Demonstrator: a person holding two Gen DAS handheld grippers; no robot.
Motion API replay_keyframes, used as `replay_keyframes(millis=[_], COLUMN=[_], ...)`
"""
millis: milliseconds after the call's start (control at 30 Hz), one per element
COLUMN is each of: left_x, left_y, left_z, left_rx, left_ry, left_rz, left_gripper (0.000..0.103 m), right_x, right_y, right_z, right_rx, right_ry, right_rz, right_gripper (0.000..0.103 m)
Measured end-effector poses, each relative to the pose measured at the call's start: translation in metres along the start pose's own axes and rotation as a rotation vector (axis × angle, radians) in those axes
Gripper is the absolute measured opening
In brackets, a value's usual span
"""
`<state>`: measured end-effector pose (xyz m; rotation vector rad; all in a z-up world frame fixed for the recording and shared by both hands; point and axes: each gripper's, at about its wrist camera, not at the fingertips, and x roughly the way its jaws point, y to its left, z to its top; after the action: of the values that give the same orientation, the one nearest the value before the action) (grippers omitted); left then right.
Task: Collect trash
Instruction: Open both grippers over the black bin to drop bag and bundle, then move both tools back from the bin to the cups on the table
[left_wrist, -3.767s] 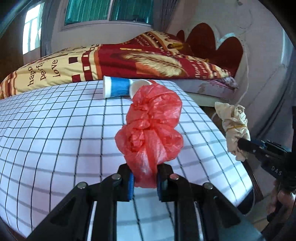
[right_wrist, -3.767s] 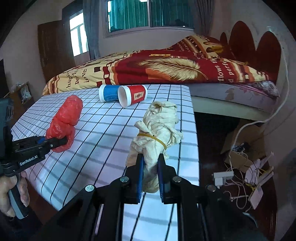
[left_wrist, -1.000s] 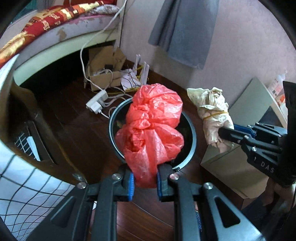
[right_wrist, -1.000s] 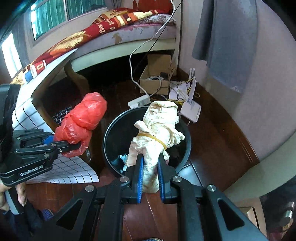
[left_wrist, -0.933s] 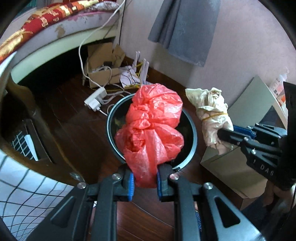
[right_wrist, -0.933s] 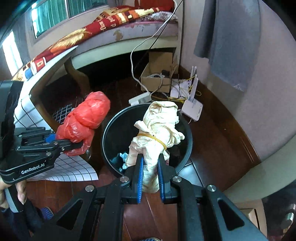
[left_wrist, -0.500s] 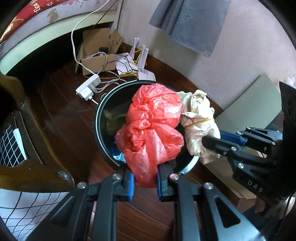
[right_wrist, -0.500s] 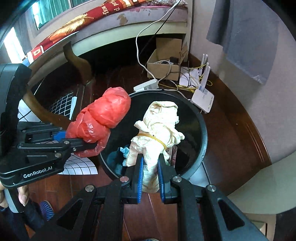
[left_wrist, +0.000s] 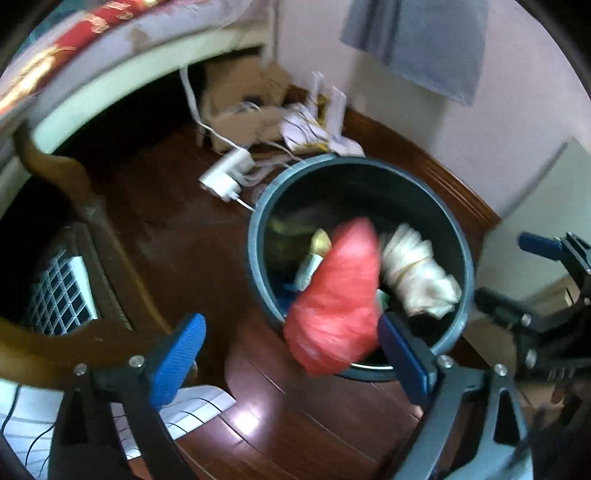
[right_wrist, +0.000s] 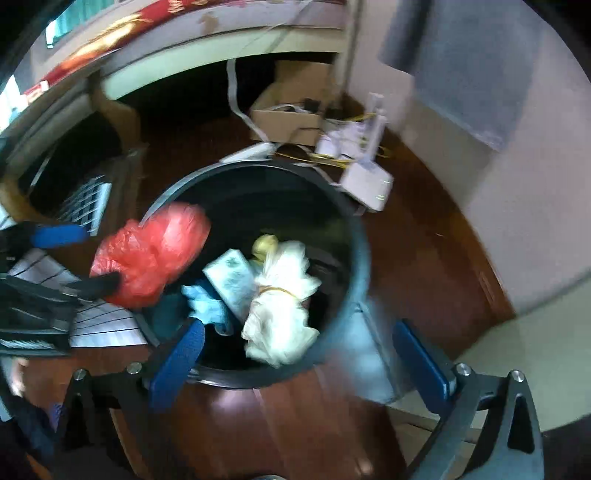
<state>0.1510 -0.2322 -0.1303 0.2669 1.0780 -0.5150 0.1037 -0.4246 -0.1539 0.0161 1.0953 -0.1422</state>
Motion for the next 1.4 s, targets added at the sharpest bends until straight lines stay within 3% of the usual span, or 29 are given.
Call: replay_keyframes(millis=[167,667,1067,1400], left_x=[-0.001,-0.020,-0.067,-0.118], left_y=[0.014,0.012,0.013,0.035], left_z=[-0.008,-0.010,-0.020,-0.029], left_rx=[-0.035,-0.013,-0.036,-0.100], left_ry=[0.010,-0.031,-0.115,-0.200], left_rz=[0.009,0.037,0.060,0.086], left_gripper=[0.101,0.102,0.102,0.102], right_x=[0.006,-0.012,-0.064,-0.106], right_y=[-0.010,0.005,0.023,0.045], right_z=[-0.007,-0.001,0.002,0.003], right_rx=[0.025,0.000,-0.039,-0.069], right_ry=[0.044,-0.007,-0.109,-0.188], right_rz=[-0.037,-0.021,-0.004,0.020], right_gripper=[0.103,0.103,0.103,0.103])
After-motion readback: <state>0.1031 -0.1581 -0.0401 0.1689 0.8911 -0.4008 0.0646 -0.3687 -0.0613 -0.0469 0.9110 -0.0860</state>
